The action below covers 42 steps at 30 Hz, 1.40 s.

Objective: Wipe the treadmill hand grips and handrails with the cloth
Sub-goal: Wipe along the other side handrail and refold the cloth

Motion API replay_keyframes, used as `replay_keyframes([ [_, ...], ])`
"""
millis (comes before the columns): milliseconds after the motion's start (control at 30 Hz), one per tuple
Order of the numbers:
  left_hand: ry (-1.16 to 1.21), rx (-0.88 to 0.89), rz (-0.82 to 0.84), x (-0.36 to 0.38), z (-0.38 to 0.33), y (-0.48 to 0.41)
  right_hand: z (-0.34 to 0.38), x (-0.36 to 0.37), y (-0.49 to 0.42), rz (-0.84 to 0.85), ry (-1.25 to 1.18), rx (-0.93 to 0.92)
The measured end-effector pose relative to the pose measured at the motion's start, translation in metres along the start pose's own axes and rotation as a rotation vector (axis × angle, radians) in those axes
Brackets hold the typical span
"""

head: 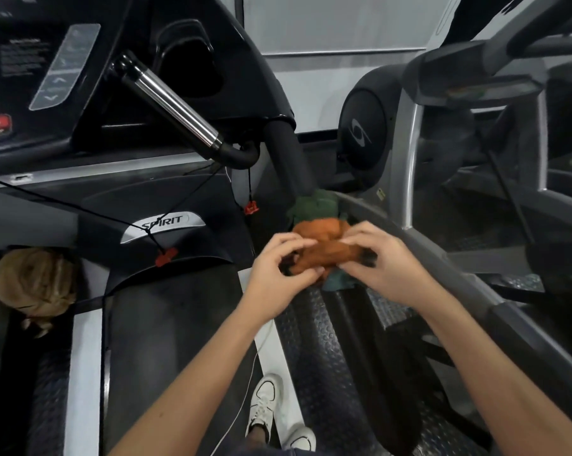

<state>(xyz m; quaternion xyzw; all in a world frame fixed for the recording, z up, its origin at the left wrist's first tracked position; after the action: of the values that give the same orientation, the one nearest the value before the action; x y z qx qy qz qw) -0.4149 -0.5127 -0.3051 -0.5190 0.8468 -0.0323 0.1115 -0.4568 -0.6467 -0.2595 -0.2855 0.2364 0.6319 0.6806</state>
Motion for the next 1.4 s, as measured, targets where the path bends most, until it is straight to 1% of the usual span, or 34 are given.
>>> replay_keyframes([
  [67, -0.022, 0.015, 0.02, 0.006, -0.004, 0.012, 0.001, 0.001, 0.019, -0.004, 0.0, -0.003],
  [167, -0.088, 0.042, 0.081, 0.009, -0.01, 0.013, -0.002, 0.005, 0.029, 0.034, 0.033, 0.041],
  [300, -0.128, 0.061, 0.053, -0.005, -0.009, -0.014, -0.003, 0.008, -0.001, 0.058, 0.03, 0.055],
  [400, -0.205, 0.06, 0.045, -0.013, -0.013, -0.04, -0.012, 0.012, -0.031, 0.059, -0.025, 0.117],
  [500, -0.333, 0.067, 0.029, -0.01, -0.02, -0.059, -0.027, 0.012, -0.044, 0.023, -0.184, 0.196],
  [600, -0.411, 0.132, -0.013, -0.002, -0.034, -0.058, -0.046, 0.005, -0.047, -0.05, -0.222, 0.253],
  [633, -0.384, 0.153, -0.021, -0.001, -0.037, -0.054, -0.051, 0.005, -0.043, -0.059, -0.225, 0.278],
  [700, -0.238, 0.131, -0.043, -0.003, -0.034, -0.043, -0.054, 0.004, -0.031, -0.067, -0.298, 0.29],
  [767, -0.058, 0.038, -0.118, -0.014, -0.02, -0.031, -0.05, 0.008, -0.012, -0.012, -0.388, 0.285],
  [833, 0.05, -0.052, -0.172, -0.021, -0.004, -0.019, -0.041, 0.009, 0.003, 0.065, -0.376, 0.243],
  [900, 0.053, -0.1, -0.164, -0.02, 0.009, -0.01, -0.031, 0.01, 0.014, 0.098, -0.29, 0.208],
  [967, 0.037, -0.122, -0.14, -0.017, 0.019, -0.005, -0.019, 0.013, 0.016, 0.088, -0.121, 0.185],
  [1033, 0.065, -0.157, -0.135, -0.013, 0.026, -0.002, -0.016, 0.022, 0.007, 0.099, 0.052, 0.197],
  [1067, 0.088, -0.18, -0.138, -0.012, 0.027, -0.002, -0.015, 0.026, 0.0, 0.097, 0.071, 0.206],
  [1100, 0.114, -0.19, -0.143, -0.011, 0.024, -0.002, -0.016, 0.026, -0.009, 0.078, 0.019, 0.217],
  [1167, 0.176, -0.18, -0.134, -0.006, 0.017, -0.003, -0.021, 0.022, -0.025, 0.017, -0.237, 0.22],
  [1233, 0.21, -0.193, -0.118, 0.001, 0.016, -0.004, -0.032, 0.015, -0.034, -0.066, -0.471, 0.262],
  [1300, 0.192, -0.217, -0.121, 0.005, 0.02, -0.004, -0.05, 0.013, -0.033, -0.146, -0.585, 0.363],
  [1400, 0.237, -0.231, -0.144, 0.007, 0.022, -0.004, -0.08, 0.027, -0.017, -0.168, -0.711, 0.539],
])
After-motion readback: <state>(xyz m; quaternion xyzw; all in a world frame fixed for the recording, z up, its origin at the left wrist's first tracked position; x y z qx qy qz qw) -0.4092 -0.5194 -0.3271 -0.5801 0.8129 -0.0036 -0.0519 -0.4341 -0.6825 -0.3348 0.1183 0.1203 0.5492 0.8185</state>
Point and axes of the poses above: each hand's wrist, its own y-axis away from the middle knuckle, its own x-axis out of the palm, z = x × y, the point moved 10 cm from there along -y, towards the middle knuckle, and after that the axes turned 3 degrees about x, right-handed, at the moved point
